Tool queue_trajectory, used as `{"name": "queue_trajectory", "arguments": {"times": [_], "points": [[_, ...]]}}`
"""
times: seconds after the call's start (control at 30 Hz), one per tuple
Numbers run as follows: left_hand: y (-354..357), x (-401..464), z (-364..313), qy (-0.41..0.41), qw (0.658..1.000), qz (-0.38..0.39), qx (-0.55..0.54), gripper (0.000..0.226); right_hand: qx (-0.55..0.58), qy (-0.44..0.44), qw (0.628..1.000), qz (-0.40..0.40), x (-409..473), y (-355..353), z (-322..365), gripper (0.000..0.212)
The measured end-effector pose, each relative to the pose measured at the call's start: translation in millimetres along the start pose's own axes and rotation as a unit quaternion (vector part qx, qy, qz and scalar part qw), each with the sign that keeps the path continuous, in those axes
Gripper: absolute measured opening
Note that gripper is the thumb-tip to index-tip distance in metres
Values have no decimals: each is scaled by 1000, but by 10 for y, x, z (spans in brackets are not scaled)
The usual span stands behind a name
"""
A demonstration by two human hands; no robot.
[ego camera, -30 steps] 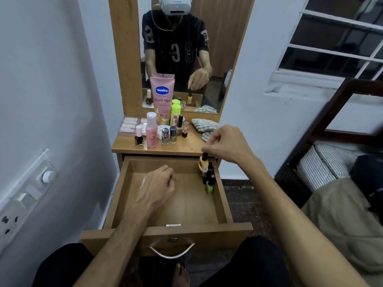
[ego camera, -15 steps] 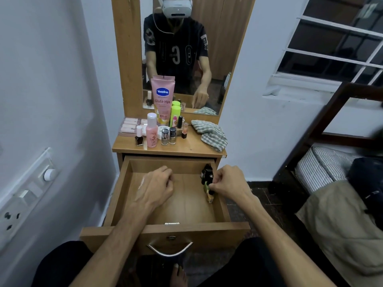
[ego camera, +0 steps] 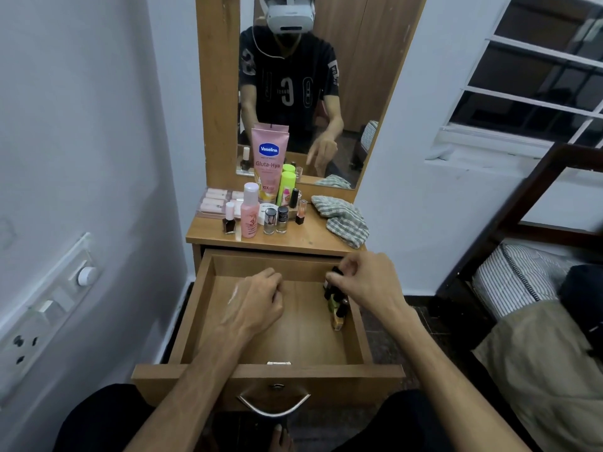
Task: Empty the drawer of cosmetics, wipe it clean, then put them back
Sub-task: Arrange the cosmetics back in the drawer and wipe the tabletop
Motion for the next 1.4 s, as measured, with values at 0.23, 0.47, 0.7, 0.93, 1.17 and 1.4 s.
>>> {"name": "queue_trajectory", "arguments": {"times": [0.23, 0.47, 0.7, 0.93, 1.17, 1.4], "points": [[-9, -8, 7, 11, 1000, 4, -16, 13, 90, -69, 990, -87, 915, -44, 735, 21], [33, -2, 38, 11, 1000, -5, -22, 12, 52, -34, 994, -95, 1472, 156, 831, 20], [36, 13, 36, 10, 999, -8, -34, 11, 65, 28, 996, -48, 1468, 383, 477, 8], [14, 9, 35, 3, 999, -14, -29, 11, 86, 1, 996, 30, 1041, 165, 495, 5], [2, -8, 7, -7, 1000, -9, -23, 16, -4, -46, 981, 188, -12, 278, 154, 9], [-26, -28, -7, -11, 1000, 2, -9, 14, -104, -123, 974, 160, -369, 375, -133, 6]]}}
Point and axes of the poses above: each hand's wrist, its own x-axis towards the middle knuckle, its own y-axis out of the palm, z = x × y, the point moved 9 cm from there along x, towards the middle knuckle, and after that the axes turned 12 degrees about x, right-handed, at the moved point
